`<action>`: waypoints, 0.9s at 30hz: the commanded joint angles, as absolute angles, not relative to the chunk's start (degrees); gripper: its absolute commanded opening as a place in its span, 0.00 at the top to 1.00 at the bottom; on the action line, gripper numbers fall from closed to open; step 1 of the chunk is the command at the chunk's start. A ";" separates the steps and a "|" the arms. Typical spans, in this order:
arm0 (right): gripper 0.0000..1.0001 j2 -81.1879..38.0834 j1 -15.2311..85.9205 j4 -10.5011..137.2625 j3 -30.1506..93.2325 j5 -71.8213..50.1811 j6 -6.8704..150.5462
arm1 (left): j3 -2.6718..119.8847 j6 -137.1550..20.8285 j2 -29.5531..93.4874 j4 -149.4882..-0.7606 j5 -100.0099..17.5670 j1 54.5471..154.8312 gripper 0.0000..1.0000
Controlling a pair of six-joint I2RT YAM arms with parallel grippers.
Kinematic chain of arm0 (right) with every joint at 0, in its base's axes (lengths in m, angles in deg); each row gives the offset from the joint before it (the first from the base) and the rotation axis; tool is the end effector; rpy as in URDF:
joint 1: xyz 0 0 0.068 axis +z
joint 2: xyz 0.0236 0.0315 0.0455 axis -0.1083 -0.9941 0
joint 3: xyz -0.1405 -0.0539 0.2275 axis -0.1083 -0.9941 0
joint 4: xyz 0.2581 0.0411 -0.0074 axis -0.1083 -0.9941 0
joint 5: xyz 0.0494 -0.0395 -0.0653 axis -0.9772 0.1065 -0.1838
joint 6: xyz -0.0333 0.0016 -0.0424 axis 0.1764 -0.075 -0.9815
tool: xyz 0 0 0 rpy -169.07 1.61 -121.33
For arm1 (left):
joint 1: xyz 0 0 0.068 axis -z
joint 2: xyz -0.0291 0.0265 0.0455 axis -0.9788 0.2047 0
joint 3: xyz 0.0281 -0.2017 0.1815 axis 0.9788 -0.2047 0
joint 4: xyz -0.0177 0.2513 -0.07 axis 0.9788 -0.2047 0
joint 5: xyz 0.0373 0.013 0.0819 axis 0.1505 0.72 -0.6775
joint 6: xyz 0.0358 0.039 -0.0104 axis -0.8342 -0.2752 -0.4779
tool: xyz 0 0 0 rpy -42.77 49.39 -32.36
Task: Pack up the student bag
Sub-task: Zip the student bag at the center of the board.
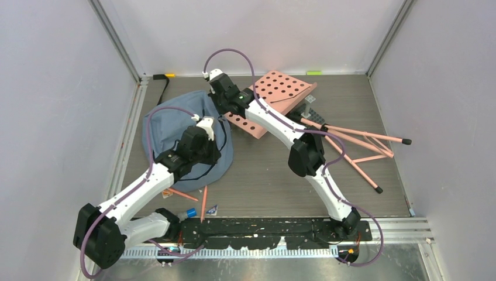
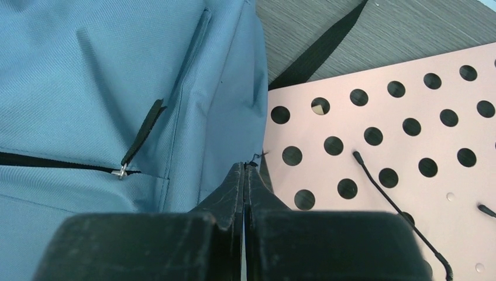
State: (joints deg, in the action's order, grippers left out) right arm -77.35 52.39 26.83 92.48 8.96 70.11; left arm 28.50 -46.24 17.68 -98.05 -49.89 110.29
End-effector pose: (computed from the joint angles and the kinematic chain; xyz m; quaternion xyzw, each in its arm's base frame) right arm 0.3825 0.3875 0.2864 -0.2691 0.8514 0.1049 0.4379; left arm 0.1932 -0.1208 0.2511 0.0664 0.9034 -0.1947 0.3762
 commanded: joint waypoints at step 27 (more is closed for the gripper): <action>0.34 -55.00 48.23 28.73 77.32 6.74 83.86 | 48.30 -34.39 32.93 -97.02 -46.67 108.94 0.76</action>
